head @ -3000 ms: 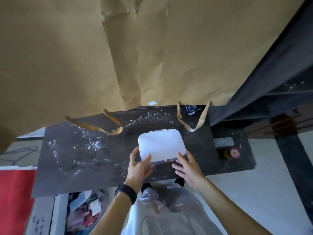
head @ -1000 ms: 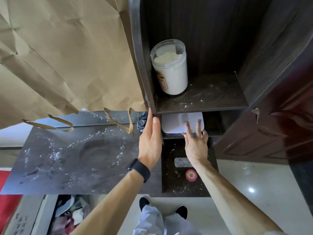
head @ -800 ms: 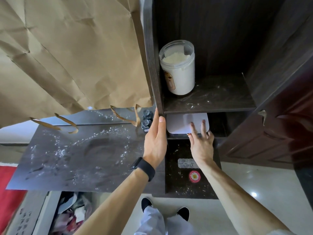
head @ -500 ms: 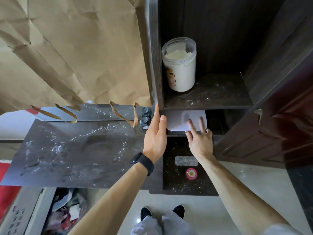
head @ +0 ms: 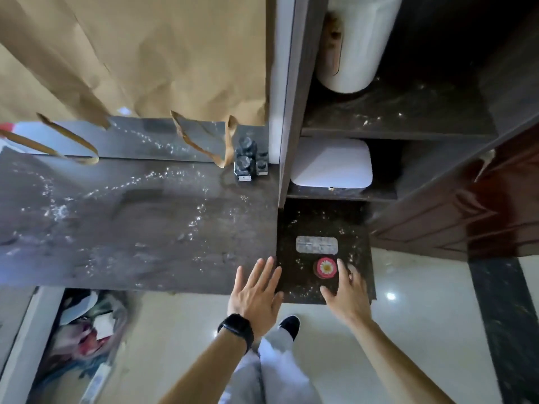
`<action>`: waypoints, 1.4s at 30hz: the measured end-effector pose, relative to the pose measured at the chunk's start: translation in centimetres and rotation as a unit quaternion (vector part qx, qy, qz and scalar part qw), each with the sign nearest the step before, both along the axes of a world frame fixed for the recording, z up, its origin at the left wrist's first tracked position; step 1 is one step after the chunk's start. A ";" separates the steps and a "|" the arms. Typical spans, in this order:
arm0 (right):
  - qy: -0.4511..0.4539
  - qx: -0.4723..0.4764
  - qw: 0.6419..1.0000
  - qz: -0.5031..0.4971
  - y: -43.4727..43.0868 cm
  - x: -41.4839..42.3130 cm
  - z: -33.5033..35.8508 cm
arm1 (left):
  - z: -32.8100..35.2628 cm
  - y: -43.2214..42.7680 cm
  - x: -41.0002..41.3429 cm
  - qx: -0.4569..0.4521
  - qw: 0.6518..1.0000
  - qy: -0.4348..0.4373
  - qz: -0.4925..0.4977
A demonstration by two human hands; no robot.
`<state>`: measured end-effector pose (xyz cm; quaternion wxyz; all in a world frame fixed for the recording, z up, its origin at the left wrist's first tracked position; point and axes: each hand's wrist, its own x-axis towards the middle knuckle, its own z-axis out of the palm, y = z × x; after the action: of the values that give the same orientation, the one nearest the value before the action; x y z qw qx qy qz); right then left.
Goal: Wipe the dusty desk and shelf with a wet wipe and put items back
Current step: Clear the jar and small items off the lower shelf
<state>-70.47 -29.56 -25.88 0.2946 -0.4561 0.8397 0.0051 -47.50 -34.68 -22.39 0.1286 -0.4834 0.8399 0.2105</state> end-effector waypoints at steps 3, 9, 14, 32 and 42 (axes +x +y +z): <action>-0.050 0.017 0.998 -0.015 -0.8 0.2 -2.6 | -2.5 1.1 1.0 -0.059 0.998 0.019 -0.012; -0.068 -0.018 0.997 -0.012 -2.4 -0.4 -4.6 | -1.9 1.2 -0.8 -0.079 0.997 -0.005 0.017; -0.081 -0.034 0.996 0.012 -1.3 -2.0 -4.4 | -1.6 -0.5 -5.8 -0.090 0.996 0.000 -0.027; -0.164 -0.159 0.964 -0.134 10.6 -13.7 -0.2 | -11.1 -8.2 -16.5 -0.059 0.983 -0.172 -0.002; -0.192 -0.143 0.964 -0.116 9.6 -13.2 4.1 | 0.8 -2.6 -14.8 0.062 0.977 0.037 0.200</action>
<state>-83.70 -20.01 -21.76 0.3807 -0.3855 0.8063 -0.2373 -62.28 -37.29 -21.54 0.0827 -0.6245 0.7157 0.3015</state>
